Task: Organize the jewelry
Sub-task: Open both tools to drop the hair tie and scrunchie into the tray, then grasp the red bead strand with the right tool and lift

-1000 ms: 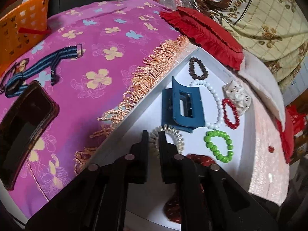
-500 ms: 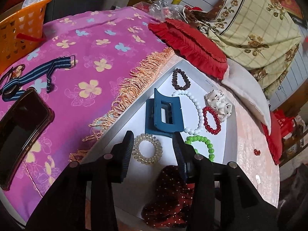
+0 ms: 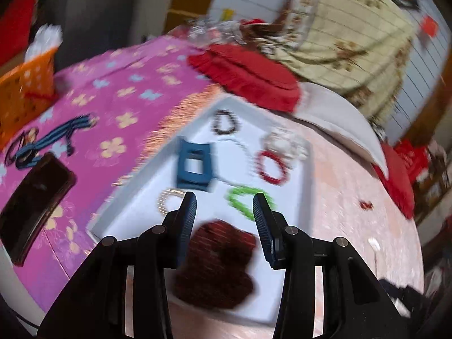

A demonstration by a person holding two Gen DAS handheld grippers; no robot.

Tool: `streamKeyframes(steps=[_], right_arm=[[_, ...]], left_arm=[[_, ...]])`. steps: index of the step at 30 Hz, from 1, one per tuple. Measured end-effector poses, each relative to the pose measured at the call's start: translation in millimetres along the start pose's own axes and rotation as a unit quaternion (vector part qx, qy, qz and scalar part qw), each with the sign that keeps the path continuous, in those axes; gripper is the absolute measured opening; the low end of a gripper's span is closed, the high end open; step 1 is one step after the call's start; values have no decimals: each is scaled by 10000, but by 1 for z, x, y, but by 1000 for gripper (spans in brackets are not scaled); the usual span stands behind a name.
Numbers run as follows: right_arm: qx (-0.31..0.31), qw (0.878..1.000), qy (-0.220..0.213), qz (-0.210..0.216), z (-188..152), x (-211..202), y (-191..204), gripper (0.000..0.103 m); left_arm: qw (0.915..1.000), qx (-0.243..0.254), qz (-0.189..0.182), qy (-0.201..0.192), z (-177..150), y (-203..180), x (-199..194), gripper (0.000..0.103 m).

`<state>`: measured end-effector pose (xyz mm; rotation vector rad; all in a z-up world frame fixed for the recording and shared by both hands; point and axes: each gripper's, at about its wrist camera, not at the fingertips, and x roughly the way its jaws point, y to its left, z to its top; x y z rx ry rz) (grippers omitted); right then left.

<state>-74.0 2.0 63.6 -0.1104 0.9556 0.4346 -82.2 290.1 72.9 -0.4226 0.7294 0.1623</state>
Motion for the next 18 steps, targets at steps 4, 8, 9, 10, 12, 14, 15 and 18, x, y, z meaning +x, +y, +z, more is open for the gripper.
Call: streamKeyframes(steps=[4, 8, 9, 10, 12, 14, 15, 18], right_arm=[[815, 9964, 30, -240, -18, -16, -65, 48], [1377, 9895, -138, -422, -32, -39, -114, 48], [1446, 9884, -163, -440, -34, -42, -120, 48], [1539, 9867, -200, -473, -36, -47, -129, 48], [1694, 9838, -264, -521, -37, -53, -143, 48], [1821, 9814, -290, -541, -37, -53, -154, 48], [1867, 9805, -275, -555, -36, -51, -158, 48], [1944, 9785, -185, -662, -28, -39, -171, 48]], left_arm=[[9973, 664, -269, 137, -18, -59, -13, 41], [9902, 1225, -550, 380, -36, -117, -17, 41], [9877, 1325, -660, 499, -40, -133, -16, 41], [9864, 1332, -763, 594, -43, -143, -13, 41], [9840, 1278, -964, 788, -50, -159, -4, 41], [9835, 1326, -925, 817, -58, -167, 4, 41], [9829, 1422, -896, 757, -65, -169, 8, 41], [9814, 1621, -809, 639, -77, -169, 17, 41]])
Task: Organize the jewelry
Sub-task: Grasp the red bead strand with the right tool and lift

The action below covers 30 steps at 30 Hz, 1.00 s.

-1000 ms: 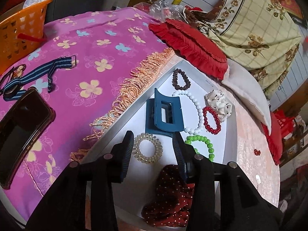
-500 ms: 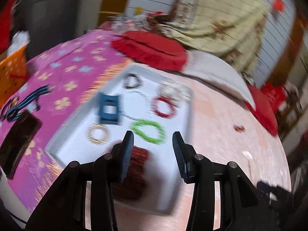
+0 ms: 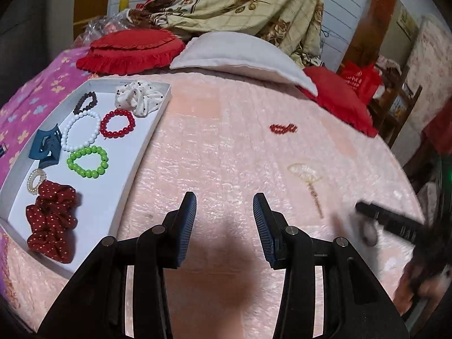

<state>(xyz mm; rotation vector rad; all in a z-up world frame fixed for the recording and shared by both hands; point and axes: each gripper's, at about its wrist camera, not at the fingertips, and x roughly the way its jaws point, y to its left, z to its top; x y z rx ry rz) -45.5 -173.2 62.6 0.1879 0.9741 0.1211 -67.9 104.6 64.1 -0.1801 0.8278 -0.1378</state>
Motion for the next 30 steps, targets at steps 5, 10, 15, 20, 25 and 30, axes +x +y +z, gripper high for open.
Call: streamKeyframes(steps=[5, 10, 15, 20, 25, 30], right_arm=[[370, 9993, 88, 44, 21, 22, -9, 48], [364, 9991, 183, 80, 42, 45, 3, 48], [623, 9966, 332, 415, 82, 77, 6, 48], [951, 9933, 453, 484, 125, 116, 7, 40], [1177, 9913, 416, 423, 156, 142, 11, 39], [936, 9937, 605, -115, 162, 165, 17, 18]], left_arm=[[9987, 344, 370, 81, -7, 0, 22, 41], [9989, 60, 433, 148, -3, 19, 29, 41], [9984, -56, 542, 142, -1, 28, 32, 41], [9985, -58, 483, 256, 0, 27, 39, 41], [9984, -87, 398, 384, 3, 27, 48, 41], [9976, -175, 392, 534, 2, 31, 55, 41]])
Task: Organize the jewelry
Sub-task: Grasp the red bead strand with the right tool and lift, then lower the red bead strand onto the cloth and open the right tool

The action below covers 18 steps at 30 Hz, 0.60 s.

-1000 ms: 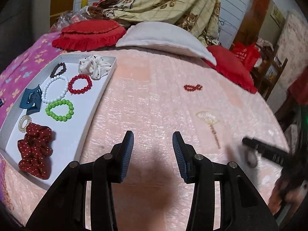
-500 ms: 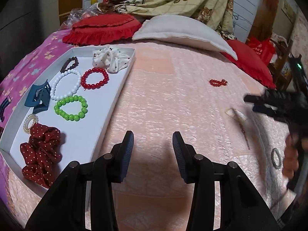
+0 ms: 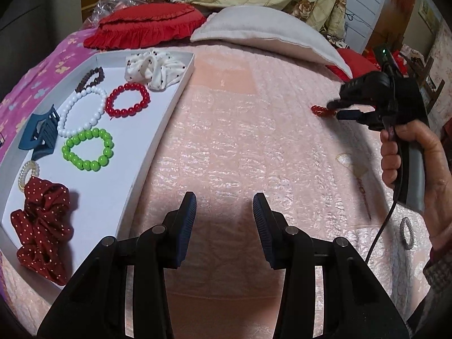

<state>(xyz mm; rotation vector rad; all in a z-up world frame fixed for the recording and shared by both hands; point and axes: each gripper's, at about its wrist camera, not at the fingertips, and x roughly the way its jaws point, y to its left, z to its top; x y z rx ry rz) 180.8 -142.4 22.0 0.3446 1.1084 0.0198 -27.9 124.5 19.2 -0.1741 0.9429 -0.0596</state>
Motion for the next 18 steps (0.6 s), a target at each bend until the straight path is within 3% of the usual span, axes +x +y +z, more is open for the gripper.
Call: streamKeyframes(steps=[3, 7, 13, 18], right_arm=[[-38, 9999, -2, 117, -5, -3, -3, 7], [-224, 9993, 178, 219, -30, -15, -9, 7], [-970, 9934, 480, 370, -108, -57, -20, 7], [-922, 9864, 908, 1013, -180, -90, -45, 9]], left_arm=[[10000, -16, -15, 24, 0, 0, 1, 41], [10000, 42, 18, 25, -2, -1, 1, 41], [10000, 17, -34, 45, -5, 1, -2, 41], [9999, 115, -60, -20, -11, -5, -7, 41]])
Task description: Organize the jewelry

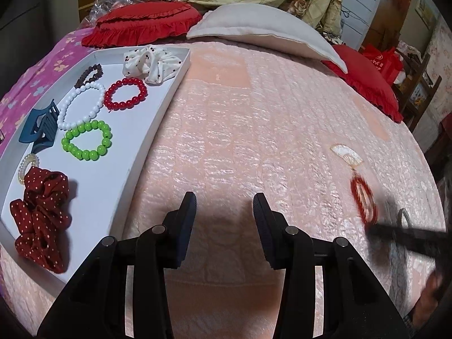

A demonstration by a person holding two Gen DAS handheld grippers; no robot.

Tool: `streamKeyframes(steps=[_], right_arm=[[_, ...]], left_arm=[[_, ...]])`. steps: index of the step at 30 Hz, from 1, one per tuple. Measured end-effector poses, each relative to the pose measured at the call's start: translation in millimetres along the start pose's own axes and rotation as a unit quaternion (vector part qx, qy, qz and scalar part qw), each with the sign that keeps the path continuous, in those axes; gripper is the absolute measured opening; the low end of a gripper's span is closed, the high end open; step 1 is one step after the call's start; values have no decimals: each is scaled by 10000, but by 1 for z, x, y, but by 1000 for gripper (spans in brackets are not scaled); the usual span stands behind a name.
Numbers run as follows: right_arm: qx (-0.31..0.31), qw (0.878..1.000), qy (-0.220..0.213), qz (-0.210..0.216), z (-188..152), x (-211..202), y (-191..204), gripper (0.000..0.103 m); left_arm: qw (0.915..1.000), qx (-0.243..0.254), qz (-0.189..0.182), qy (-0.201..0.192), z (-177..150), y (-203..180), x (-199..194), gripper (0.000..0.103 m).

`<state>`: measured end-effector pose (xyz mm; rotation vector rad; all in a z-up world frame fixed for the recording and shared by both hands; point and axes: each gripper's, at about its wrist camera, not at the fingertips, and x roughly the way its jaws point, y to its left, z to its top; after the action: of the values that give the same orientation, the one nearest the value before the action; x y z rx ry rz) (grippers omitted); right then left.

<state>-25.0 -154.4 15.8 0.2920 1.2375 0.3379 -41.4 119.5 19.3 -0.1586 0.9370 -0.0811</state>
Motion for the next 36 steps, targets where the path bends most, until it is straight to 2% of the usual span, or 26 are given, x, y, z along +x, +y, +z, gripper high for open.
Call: streamKeyframes(steps=[2, 4, 5, 6, 9, 12, 17, 20, 25, 36], right_arm=[[61, 9999, 30, 158, -20, -13, -4, 13], [124, 9996, -167, 192, -34, -32, -10, 24], [157, 9992, -344, 141, -40, -47, -15, 36], [174, 9986, -489, 85, -44, -56, -19, 44], [270, 9922, -1171, -341, -58, -101, -41, 44], [398, 9836, -1561, -808, -64, -118, -60, 44], [602, 9837, -1563, -656, -73, -112, -76, 44], [223, 9811, -1635, -1011, -81, -110, -66, 44], [-162, 9770, -1737, -1229, -93, -108, -57, 44], [-149, 9718, -2011, -1224, -107, -129, -66, 44]], left_arm=[[10000, 42, -26, -49, -5, -3, -5, 41], [9999, 82, -88, -90, -13, -8, -13, 41], [9998, 92, -106, -103, -16, -10, -17, 41], [9998, 105, -94, -111, -18, -12, -20, 41], [9998, 146, -21, -152, -31, -22, -37, 41], [9993, 287, 83, -212, -44, -32, -55, 41], [9974, 504, 403, -316, -56, -50, -78, 41], [9948, 604, 679, -465, -60, -60, -93, 41], [9933, 627, 782, -575, -65, -73, -108, 41], [9887, 835, 1061, -655, -67, -94, -125, 41]])
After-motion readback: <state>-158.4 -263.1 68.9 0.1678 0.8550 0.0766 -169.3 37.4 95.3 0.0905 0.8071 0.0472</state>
